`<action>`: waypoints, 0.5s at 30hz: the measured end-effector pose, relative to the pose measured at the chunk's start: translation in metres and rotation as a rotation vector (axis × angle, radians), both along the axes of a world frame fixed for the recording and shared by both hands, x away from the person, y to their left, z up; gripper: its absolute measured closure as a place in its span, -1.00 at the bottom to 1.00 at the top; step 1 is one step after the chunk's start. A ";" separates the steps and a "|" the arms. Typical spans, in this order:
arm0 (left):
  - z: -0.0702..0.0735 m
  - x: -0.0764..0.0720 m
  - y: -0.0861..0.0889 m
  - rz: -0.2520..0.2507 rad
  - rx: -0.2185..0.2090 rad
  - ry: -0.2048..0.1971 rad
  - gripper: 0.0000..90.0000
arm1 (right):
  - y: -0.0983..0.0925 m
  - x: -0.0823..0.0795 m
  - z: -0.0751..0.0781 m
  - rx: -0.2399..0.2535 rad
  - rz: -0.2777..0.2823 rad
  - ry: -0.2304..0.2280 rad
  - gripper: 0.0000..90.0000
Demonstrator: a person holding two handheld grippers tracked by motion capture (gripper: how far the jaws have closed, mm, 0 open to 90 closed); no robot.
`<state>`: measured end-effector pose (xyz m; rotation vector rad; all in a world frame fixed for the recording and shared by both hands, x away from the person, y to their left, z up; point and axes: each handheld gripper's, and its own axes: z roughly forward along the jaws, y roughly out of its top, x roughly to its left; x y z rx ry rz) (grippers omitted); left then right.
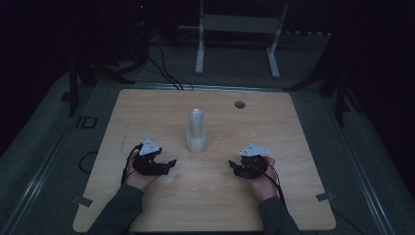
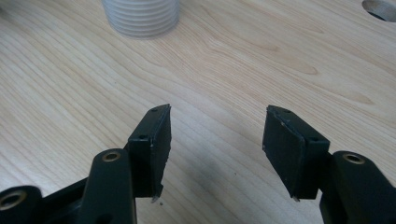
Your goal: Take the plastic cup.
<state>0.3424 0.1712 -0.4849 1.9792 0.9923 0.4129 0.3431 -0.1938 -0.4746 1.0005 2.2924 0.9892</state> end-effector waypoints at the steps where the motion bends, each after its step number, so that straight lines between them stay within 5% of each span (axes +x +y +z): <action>1: 0.001 0.000 0.000 -0.002 -0.001 -0.002 -0.54 | 0.000 0.000 0.001 0.006 0.001 0.004 -0.08; 15: 0.020 0.001 0.008 -0.022 -0.074 -0.025 -0.53 | 0.018 0.005 0.017 0.045 0.090 -0.011 0.03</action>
